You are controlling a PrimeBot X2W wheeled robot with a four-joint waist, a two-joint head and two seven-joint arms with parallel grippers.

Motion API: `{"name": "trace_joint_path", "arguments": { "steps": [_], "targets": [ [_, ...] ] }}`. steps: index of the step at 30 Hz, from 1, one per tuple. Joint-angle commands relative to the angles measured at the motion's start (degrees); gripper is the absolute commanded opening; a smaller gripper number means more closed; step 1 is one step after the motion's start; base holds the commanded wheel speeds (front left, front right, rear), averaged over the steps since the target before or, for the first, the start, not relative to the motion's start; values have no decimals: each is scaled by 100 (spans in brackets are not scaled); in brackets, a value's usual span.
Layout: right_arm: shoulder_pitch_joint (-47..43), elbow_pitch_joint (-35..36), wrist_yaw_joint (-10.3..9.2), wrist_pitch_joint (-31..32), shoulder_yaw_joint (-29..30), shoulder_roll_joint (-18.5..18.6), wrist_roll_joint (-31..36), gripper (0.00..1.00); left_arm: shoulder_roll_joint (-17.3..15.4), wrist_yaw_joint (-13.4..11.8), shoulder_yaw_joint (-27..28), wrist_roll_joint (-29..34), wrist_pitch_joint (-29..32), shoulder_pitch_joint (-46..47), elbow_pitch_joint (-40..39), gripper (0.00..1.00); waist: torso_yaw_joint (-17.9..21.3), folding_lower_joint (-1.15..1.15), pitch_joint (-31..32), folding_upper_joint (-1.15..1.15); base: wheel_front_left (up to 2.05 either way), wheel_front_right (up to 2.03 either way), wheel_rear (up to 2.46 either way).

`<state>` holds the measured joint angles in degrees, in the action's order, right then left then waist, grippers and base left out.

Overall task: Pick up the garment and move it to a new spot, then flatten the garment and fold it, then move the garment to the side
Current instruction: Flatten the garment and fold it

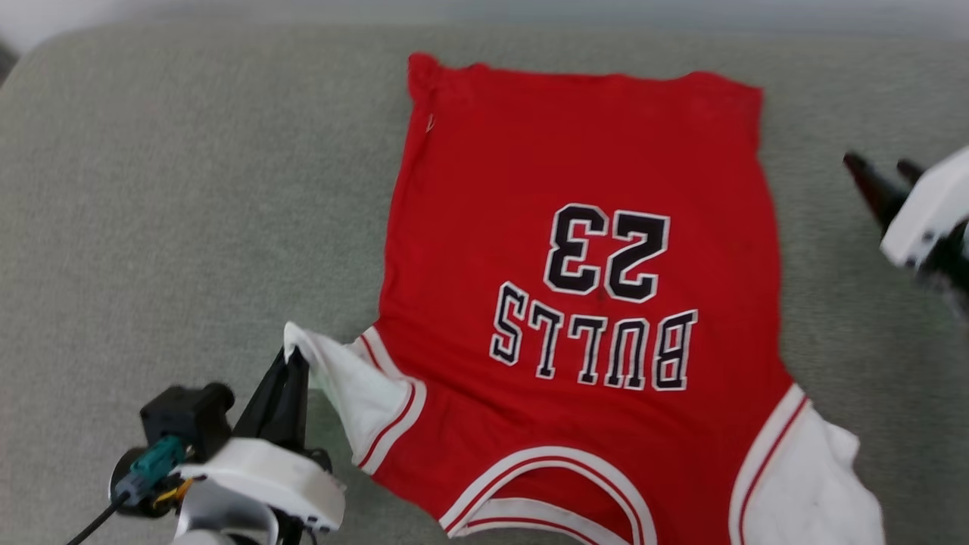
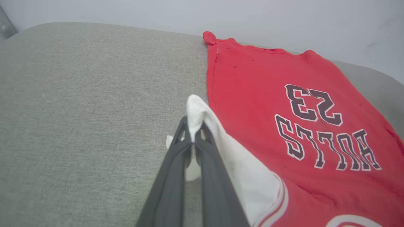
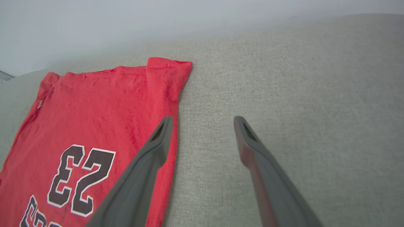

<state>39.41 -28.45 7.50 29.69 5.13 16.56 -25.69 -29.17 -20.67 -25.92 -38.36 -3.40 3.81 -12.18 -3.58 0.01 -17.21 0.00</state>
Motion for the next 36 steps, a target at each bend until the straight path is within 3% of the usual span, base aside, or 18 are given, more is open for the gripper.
{"name": "trace_joint_path", "arguments": {
  "steps": [1, 11, 21, 22, 23, 29, 36],
  "targets": [
    [193, -30, -2, 33, 4, 30, 15, 100, 26, 10, 3, 26, -39, 110, 15, 0, -414, -1, -455, 0, 0, 0, 0],
    [2272, -1171, -2, 1432, 92, 322, 600, 100, 311, 543, -360, 252, -241, 1008, 298, 0, -1107, -1, -1357, 0, 0, 0, 0],
    [2281, -2305, -5, 2218, 499, 30, 1050, 100, 483, 737, -455, 195, -393, 1240, 643, 0, -1256, -1, -1468, 0, 0, 0, 0],
    [2244, -2378, -5, 2274, 551, 1, 1112, 33, 497, 752, -464, 180, -404, 1243, 684, 0, -1256, -1, -1432, 0, 0, 0, 0],
    [2237, -2411, -5, 2285, 592, -10, 1159, 0, 512, 770, -472, 161, -411, 1244, 719, 0, -1253, -1, -1395, 0, 0, 0, 0],
    [2322, -2315, -3, 2089, 614, 123, 1365, 0, 544, 849, -494, 65, -482, 1135, 952, 0, -1170, -1, -952, 0, 0, 0, 0],
    [1958, -1868, -3, 2120, 91, 505, 1277, 0, 501, 788, -431, -132, -490, 787, 1232, 0, -849, -1, -115, 0, 0, 0, 0]
  ]
}}
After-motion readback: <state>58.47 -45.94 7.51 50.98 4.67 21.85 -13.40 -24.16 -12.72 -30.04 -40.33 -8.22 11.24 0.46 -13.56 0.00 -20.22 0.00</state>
